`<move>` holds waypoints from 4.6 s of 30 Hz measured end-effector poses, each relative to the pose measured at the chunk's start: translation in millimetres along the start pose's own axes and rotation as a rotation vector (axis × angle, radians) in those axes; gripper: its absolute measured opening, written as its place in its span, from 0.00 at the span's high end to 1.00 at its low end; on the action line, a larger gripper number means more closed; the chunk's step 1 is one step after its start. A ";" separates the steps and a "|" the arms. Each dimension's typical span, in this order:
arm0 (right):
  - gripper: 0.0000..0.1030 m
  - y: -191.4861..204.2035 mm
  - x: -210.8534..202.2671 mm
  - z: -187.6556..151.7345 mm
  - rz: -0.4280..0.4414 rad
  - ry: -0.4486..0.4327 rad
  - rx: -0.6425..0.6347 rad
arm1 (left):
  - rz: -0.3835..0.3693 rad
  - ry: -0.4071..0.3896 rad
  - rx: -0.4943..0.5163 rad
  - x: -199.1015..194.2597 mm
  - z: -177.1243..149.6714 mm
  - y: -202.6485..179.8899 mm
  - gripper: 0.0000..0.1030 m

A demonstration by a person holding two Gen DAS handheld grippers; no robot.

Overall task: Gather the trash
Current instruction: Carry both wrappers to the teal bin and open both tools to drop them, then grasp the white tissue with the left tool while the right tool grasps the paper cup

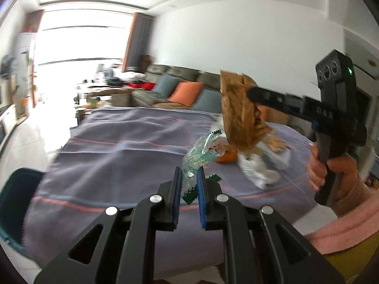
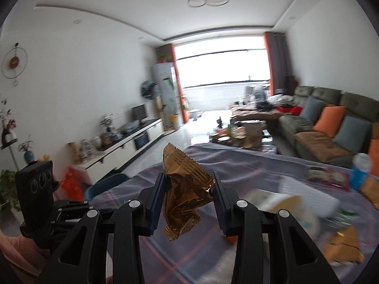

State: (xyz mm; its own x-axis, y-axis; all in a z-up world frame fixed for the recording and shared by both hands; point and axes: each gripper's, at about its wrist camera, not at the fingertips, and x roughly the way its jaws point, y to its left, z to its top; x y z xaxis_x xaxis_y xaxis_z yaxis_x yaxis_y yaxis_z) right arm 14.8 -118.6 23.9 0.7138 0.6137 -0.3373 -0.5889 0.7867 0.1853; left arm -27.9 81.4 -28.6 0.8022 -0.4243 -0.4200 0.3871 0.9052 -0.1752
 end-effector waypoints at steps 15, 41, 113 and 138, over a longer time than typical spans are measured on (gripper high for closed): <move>0.62 105.1 135.0 26.3 0.276 0.114 -0.101 | 0.412 -0.061 -0.221 -73.2 -1.2 141.9 0.86; 0.58 179.7 301.0 -2.8 0.317 0.462 -0.077 | 0.583 0.112 -0.411 -52.4 -32.1 240.2 0.83; 0.44 -96.2 24.4 -43.7 -0.121 0.159 0.296 | -0.386 0.329 -0.096 136.3 -9.0 -69.2 0.69; 0.96 -100.1 19.5 -37.2 -0.030 0.109 0.391 | -0.286 0.215 -0.104 92.9 -0.6 -36.0 0.92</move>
State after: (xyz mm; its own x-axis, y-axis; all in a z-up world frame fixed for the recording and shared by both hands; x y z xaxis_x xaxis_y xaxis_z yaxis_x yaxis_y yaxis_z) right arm 73.6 -187.9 -35.5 0.6721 0.5957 -0.4398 -0.3644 0.7831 0.5039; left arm 32.4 9.4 -61.8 0.5500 -0.6562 -0.5166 0.5245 0.7528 -0.3978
